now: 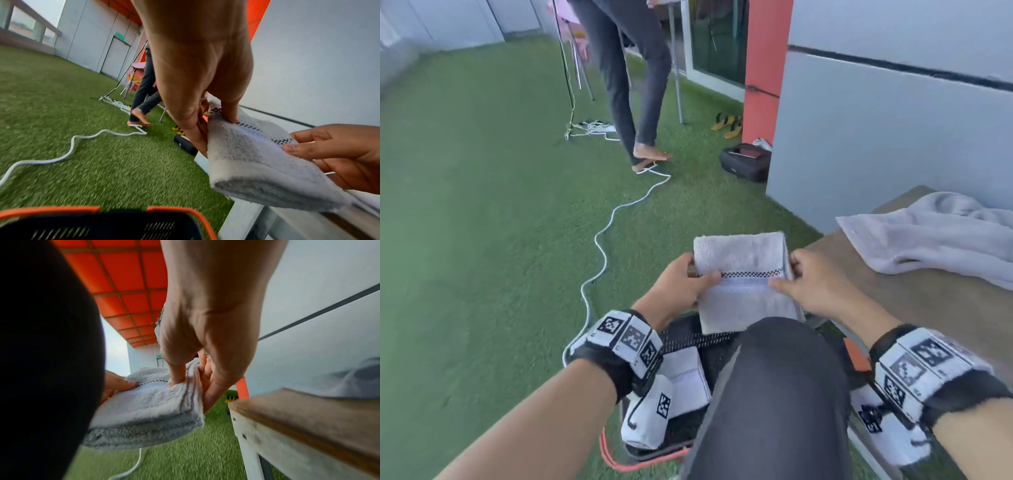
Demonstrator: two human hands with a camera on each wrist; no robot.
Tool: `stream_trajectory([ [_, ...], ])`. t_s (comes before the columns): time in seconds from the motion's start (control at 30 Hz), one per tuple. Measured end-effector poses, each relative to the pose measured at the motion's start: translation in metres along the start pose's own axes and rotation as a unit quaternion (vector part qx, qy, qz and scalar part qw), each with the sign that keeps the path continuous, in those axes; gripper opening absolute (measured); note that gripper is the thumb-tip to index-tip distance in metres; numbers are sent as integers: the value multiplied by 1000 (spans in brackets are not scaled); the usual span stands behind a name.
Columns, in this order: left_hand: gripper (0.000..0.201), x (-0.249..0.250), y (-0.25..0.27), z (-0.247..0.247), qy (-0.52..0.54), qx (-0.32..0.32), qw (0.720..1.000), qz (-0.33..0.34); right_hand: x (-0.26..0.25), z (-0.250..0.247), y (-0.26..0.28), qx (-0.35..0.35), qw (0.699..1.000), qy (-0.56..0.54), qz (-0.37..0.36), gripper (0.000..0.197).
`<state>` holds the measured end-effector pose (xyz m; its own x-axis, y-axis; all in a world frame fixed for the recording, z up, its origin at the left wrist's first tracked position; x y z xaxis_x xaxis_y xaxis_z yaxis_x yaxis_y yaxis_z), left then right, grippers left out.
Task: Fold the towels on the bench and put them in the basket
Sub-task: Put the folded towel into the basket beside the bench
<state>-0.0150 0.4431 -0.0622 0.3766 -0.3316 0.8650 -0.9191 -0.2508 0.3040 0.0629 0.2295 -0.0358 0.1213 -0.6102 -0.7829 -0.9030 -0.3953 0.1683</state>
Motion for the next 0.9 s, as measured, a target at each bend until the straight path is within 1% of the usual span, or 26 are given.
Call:
stream_trajectory([
  [0.1,32,-54,-24,15,9,-14,998,-60,33,37,-24,-31,999,16,18,35],
  [0.2,48,-109,-39,30,-22,-8,991,-129,65,80,-42,-96,994,37,41,31],
  [0.27,59,-148,-46,40,-17,-11,985,-170,84,106,-50,-117,991,43,56,35],
  [0.3,59,-165,-50,47,-4,-18,983,-184,94,117,-53,-112,991,46,62,38],
  [0.33,54,-180,-53,53,2,-25,981,-191,100,126,-55,-103,991,50,62,41],
  [0.4,35,-203,-60,63,-26,-36,978,-206,111,143,-57,-103,993,45,35,40],
  [0.43,26,-214,-64,69,-39,-40,976,-210,117,151,-58,-114,992,43,20,38],
  [0.5,16,-229,-73,79,-49,-48,973,-220,131,166,-62,-147,987,59,14,30],
  [0.57,13,-241,-82,90,-52,-57,969,-235,143,180,-66,-169,982,86,17,24],
  [0.63,16,-251,-91,100,-55,-61,966,-244,153,194,-70,-180,977,115,27,18],
  [0.67,18,-254,-95,104,-57,-62,966,-246,157,201,-71,-189,973,129,39,19],
  [0.83,26,-272,-109,125,-67,-87,955,-275,178,228,-74,-247,941,207,99,42],
  [0.9,30,-282,-113,130,-69,-85,953,-281,184,234,-74,-260,933,220,112,50],
])
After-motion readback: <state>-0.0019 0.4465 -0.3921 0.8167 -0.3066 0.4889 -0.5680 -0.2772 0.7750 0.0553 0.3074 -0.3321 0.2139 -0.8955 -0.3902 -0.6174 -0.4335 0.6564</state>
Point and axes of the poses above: each hand's wrist, its own y-axis away from the middle knuckle, its own z-axis out of the palm, x = y × z, the point moved 5 cm from there along -y, towards the middle knuckle, and after that the axes turned 10 degrees about -y, right-handed, at the moved point
